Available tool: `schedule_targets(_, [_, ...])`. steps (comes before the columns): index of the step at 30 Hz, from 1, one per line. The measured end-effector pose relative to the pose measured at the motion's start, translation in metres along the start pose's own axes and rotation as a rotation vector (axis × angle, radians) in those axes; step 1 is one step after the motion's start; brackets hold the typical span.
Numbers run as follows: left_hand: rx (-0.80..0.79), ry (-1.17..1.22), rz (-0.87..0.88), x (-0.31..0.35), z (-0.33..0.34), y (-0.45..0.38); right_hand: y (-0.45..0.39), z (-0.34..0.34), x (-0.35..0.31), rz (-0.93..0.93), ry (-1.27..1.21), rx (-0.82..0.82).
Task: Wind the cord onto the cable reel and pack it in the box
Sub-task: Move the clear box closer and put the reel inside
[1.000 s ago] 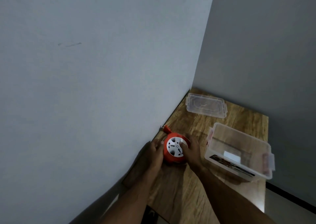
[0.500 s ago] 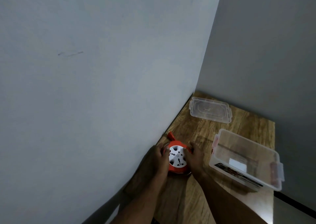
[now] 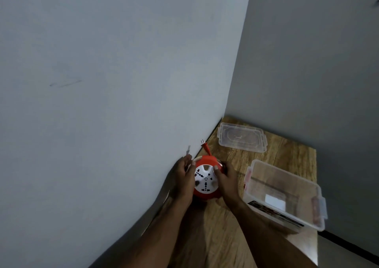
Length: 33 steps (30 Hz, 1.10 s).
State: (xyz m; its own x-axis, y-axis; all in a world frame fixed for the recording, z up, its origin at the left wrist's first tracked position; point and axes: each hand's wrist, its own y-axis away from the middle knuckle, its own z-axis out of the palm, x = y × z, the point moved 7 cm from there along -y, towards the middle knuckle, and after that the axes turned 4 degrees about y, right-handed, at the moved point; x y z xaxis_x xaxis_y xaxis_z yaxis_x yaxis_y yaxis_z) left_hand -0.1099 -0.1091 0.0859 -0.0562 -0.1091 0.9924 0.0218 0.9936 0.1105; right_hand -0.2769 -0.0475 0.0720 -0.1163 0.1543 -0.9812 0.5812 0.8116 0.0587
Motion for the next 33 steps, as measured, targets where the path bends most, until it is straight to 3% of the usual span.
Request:
schedule_targets(9, [-0.217,0.071,0.161,0.065,0.102,-0.005,-0.021,-0.107,-0.046,-0.105,-0.194,0.235])
schedule_targets(17, [-0.396,0.051,0.097,0.046,0.199,0.042,0.002,-0.207,-0.014,0.052,-0.404,0.523])
schedule_targets(24, [-0.531,-0.204,0.12,0.029,0.249,0.07,0.02,-0.254,0.015,0.11,-0.19,0.5])
schedule_targets(33, [-0.629,-0.488,0.157,0.003,0.258,0.073,0.017,-0.264,0.054,0.282,0.035,0.407])
